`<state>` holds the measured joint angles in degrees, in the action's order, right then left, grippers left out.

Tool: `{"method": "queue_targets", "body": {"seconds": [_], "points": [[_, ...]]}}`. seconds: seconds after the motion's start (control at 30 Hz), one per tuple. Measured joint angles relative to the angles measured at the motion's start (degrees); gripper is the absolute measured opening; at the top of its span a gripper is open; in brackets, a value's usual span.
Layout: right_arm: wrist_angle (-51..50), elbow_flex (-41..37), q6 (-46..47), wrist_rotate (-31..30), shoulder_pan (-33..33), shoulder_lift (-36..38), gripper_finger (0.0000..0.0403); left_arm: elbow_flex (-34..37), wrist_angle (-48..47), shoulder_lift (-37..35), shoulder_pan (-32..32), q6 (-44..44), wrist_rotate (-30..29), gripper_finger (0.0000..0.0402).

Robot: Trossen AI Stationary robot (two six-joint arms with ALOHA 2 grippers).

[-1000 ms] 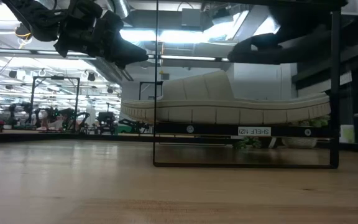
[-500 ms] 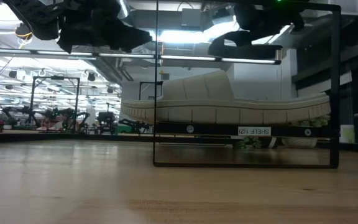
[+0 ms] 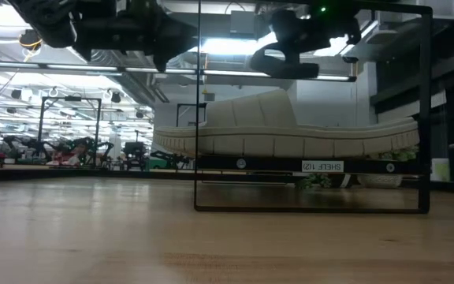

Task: Pick and place slides into the shelf
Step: Put the black slipper on the shelf

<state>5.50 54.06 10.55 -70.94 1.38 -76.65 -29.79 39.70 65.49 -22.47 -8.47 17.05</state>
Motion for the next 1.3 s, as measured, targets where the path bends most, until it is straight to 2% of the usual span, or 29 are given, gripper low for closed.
{"method": "queue_targets", "body": {"seconds": [0.17, 0.23, 0.4, 0.5, 0.93, 1.1, 1.3], "points": [[10.6, 0.0, -4.1, 0.0, 2.2, -3.1, 0.0006, 0.0, 4.0, 2.8, 2.1, -7.2, -5.5, 0.0131], [15.5, 0.0, -6.7, 0.7, 2.9, -4.2, 0.0006, 0.0, 5.7, 4.4, 2.6, -10.5, -5.9, 0.0131], [25.9, 0.0, -11.9, 6.7, 4.2, -6.4, 0.0006, -0.1, 13.7, 10.2, 3.6, -16.3, -5.9, 0.0131], [30.5, 0.0, -14.6, 7.9, 4.6, -7.4, 0.0006, -1.8, 15.1, 13.3, 3.8, -19.7, -5.5, 0.0131], [32.1, 0.0, -15.8, 11.9, 6.3, -7.5, 0.0006, -13.2, 15.0, 23.6, 6.1, -22.5, -4.1, 0.0131], [32.1, 0.0, -15.8, 14.1, 6.8, -7.5, 0.0006, -15.3, 14.7, 27.2, 6.6, -22.9, -4.3, 0.0131], [34.0, 0.0, -18.7, 14.3, 6.8, -7.5, 0.0005, -15.9, 14.9, 28.2, 6.5, -22.9, -6.7, 0.0131]]}}
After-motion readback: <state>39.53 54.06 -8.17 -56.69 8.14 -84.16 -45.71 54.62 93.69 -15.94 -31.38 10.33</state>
